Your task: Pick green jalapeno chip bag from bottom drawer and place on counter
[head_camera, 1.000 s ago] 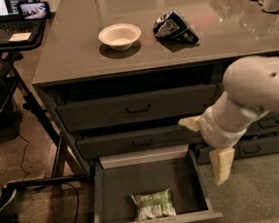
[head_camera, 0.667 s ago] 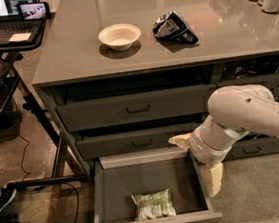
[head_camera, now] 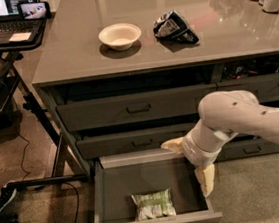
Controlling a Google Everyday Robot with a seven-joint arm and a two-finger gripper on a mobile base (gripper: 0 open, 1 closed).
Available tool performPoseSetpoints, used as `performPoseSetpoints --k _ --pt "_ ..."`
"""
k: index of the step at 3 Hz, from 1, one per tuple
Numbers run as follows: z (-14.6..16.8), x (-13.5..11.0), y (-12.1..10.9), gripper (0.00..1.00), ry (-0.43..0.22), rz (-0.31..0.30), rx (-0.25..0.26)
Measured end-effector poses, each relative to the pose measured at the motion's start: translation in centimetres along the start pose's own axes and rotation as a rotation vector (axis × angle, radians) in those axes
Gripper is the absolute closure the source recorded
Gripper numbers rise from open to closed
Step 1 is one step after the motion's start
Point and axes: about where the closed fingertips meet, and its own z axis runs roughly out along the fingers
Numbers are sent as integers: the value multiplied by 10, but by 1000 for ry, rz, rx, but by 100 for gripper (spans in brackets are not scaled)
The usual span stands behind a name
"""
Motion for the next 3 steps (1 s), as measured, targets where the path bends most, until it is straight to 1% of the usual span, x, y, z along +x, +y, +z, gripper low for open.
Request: performPoseSetpoints --k 1,2,3 --pt "52 -5 -12 0 -30 -144 -40" --pt "111 -12 -21 0 -56 -288 -97" --pt "170 -20 -18 0 -71 -404 -104"
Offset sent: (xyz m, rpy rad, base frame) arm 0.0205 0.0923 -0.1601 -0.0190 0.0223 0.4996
